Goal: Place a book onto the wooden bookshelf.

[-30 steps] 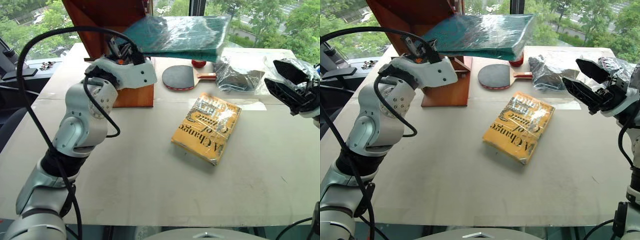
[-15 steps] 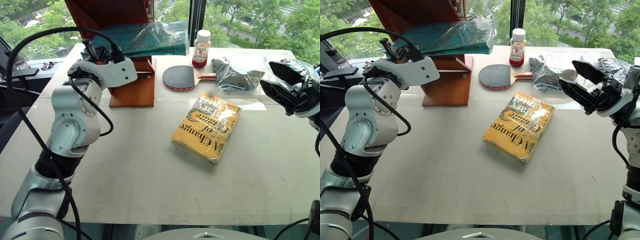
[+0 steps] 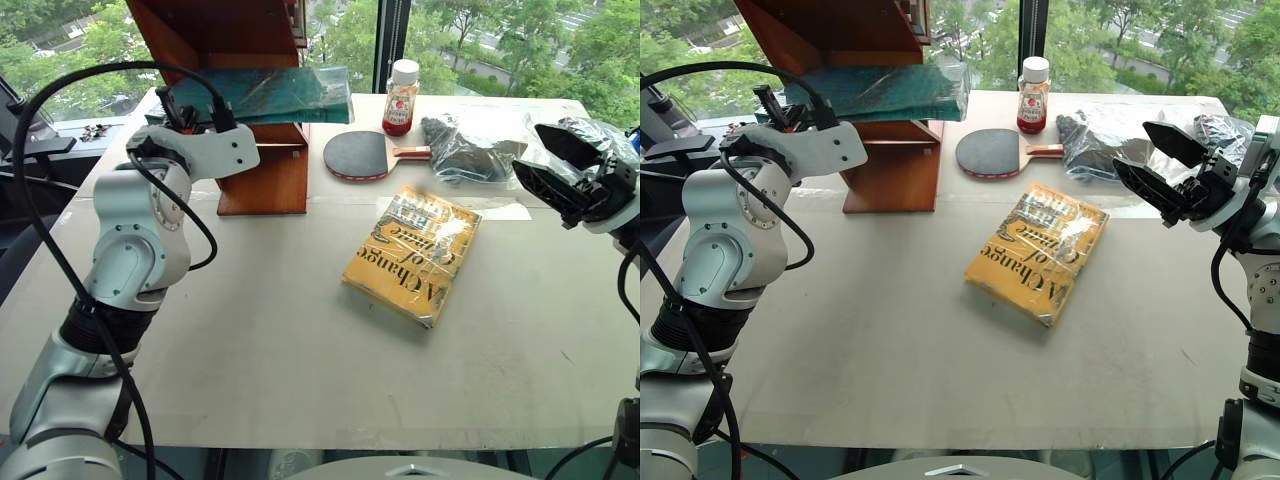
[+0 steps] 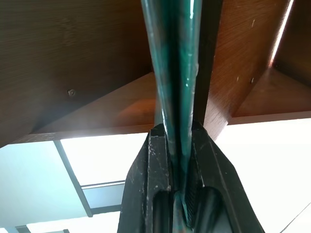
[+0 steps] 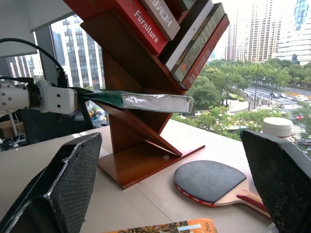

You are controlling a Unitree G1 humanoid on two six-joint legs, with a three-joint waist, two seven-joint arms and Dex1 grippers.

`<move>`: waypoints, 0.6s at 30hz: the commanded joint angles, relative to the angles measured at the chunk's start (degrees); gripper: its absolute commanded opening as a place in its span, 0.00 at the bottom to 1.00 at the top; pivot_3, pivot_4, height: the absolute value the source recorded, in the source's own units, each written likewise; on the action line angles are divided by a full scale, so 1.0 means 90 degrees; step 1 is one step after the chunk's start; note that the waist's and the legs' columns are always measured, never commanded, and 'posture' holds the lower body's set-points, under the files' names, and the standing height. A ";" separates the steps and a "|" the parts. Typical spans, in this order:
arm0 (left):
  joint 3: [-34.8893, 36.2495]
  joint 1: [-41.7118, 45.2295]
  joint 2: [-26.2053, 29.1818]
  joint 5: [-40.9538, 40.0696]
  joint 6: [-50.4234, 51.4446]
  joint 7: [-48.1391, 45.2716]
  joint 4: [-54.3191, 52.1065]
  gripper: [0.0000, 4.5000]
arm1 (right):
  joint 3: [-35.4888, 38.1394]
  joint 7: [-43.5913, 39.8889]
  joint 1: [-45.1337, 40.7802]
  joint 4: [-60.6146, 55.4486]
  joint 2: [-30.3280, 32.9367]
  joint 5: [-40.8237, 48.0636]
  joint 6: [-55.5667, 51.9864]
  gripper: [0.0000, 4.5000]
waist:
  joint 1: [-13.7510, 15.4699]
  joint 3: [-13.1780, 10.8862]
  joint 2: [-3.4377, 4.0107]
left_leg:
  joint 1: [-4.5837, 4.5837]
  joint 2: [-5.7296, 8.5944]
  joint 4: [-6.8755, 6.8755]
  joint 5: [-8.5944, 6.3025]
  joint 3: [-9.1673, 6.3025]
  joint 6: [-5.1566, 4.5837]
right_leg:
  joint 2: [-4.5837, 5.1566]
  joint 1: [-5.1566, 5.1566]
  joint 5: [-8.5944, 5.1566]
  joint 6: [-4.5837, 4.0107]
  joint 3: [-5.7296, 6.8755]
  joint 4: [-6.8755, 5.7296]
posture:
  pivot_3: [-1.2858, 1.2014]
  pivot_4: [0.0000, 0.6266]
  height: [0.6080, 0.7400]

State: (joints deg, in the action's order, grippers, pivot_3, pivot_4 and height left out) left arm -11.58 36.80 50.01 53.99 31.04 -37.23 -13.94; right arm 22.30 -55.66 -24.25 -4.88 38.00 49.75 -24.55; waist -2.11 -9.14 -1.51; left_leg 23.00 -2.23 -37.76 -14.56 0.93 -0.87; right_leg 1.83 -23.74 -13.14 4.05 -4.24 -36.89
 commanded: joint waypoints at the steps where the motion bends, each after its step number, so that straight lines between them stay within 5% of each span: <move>1: 0.0401 0.0078 0.0158 0.0191 0.0104 0.0004 0.0010 0.18 | 0.0168 0.0017 -0.0100 -0.0126 -0.0007 0.0116 0.0066 1.00 | -0.0008 0.0000 0.0000 | -0.0001 0.0000 0.0000 0.0000 0.0000 0.0000 | 0.0000 0.0000 0.0000 0.0000 0.0000 -0.0002 | 0.52 0.24 1.00; 3: 0.0472 0.0065 0.0133 0.0190 0.0197 -0.0012 0.0005 0.32 | 0.0133 -0.0016 -0.0090 -0.0103 -0.0013 0.0067 0.0093 1.00 | -0.0011 0.0000 0.0000 | -0.0002 0.0000 0.0000 0.0000 0.0000 0.0000 | 0.0000 0.0000 0.0000 0.0000 -0.0001 -0.0004 | 0.52 0.24 1.00; 9: 0.0804 -0.0118 0.0196 0.0329 0.0402 -0.0026 -0.0176 0.97 | 0.0090 -0.0085 -0.0158 0.0048 -0.0053 0.0016 0.0144 1.00 | 0.0000 0.0000 0.0000 | -0.0001 0.0000 -0.0003 0.0000 0.0001 0.0000 | 0.0001 0.0000 0.0000 0.0000 -0.0001 -0.0005 | 0.52 0.24 1.00; 14: 0.1169 -0.0445 0.0223 0.0383 0.0497 0.0058 -0.0455 0.99 | 0.0000 -0.0172 -0.0211 0.0184 -0.0120 -0.0055 0.0199 1.00 | -0.0003 0.0000 0.0000 | -0.0001 0.0000 -0.0004 0.0000 0.0000 0.0000 | 0.0001 0.0000 0.0000 0.0000 0.0000 -0.0007 | 0.52 0.24 1.00; 18: 0.1587 -0.0734 -0.0417 -0.0244 0.0491 0.0333 -0.0951 0.99 | 0.0060 -0.0272 -0.0094 0.0198 -0.0077 -0.0046 0.0215 1.00 | 0.0011 0.0001 0.0000 | -0.0001 0.0000 -0.0007 0.0000 0.0000 0.0000 | 0.0003 0.0001 0.0000 0.0000 0.0000 -0.0009 | 0.52 0.24 1.00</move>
State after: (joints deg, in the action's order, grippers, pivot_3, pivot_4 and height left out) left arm 0.26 30.61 47.93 54.33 35.53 -35.89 -18.42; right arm 21.45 -57.34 -25.04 -1.99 36.76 49.02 -23.54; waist -2.01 -9.14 -1.50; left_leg 22.98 -2.22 -37.83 -14.56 0.94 -0.87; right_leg 1.88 -23.73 -13.14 4.05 -4.25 -36.97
